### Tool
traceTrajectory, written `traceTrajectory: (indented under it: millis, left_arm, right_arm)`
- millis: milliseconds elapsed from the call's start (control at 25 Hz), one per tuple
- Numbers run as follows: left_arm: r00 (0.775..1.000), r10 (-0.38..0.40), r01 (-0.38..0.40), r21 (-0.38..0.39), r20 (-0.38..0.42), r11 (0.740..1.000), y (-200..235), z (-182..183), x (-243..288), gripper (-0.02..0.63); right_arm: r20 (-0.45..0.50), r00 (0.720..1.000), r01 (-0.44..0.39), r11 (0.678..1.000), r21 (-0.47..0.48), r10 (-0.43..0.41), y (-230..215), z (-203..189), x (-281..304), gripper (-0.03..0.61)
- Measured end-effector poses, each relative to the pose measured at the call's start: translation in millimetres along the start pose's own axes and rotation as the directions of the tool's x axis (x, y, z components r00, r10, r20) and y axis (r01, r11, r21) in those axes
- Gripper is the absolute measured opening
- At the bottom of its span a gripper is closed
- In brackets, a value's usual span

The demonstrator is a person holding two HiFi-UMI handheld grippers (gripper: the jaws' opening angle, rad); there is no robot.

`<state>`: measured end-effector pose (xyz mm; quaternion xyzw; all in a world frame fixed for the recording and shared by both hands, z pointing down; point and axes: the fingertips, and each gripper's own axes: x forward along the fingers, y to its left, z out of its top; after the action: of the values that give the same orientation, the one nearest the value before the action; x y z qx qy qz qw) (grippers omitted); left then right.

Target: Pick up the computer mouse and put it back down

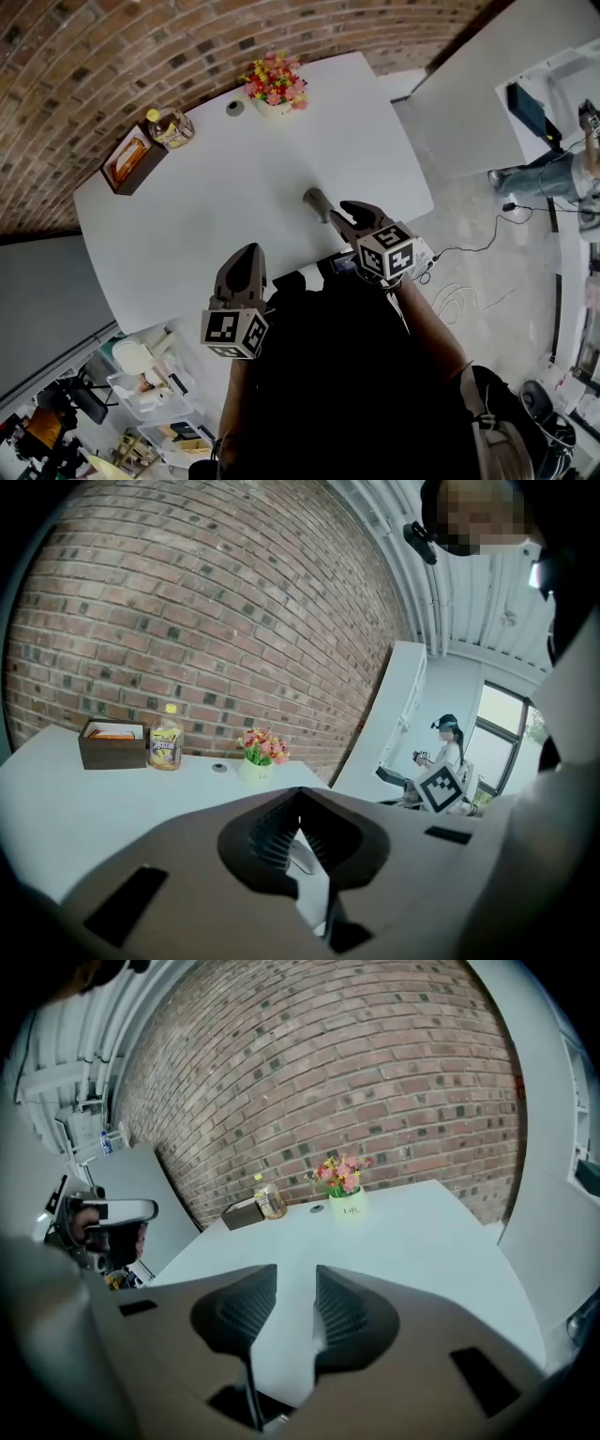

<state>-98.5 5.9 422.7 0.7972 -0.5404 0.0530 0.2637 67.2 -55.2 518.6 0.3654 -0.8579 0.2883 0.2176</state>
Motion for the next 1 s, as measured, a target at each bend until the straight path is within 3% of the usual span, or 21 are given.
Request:
traceTrajectory:
  millis: [400,760,1000]
  left_arm:
    - [1.0,0.028,-0.028,-0.009,-0.011,1.0,8.2,-3.0,-5.5,0.014]
    - [0.997,0.073,-0.074,-0.04,-0.028,0.996,17.7,-8.2,-10.4,0.014]
    - [0.993,0.108,-0.11,-0.06,-0.039,0.992,24.2,-13.7,-14.1,0.014]
  right_arm:
    - [-0.146,0.988,0.035,0.999,-0.034,-0.04,-19.2,-41.9,47.2,0.262]
    - [-0.274,0.959,0.051,0.997,-0.065,-0.066,-31.0,-69.3,82.7,0.3]
    - [-0.344,0.93,0.092,0.988,-0.124,-0.13,-45.6,-91.9,103.5,0.31]
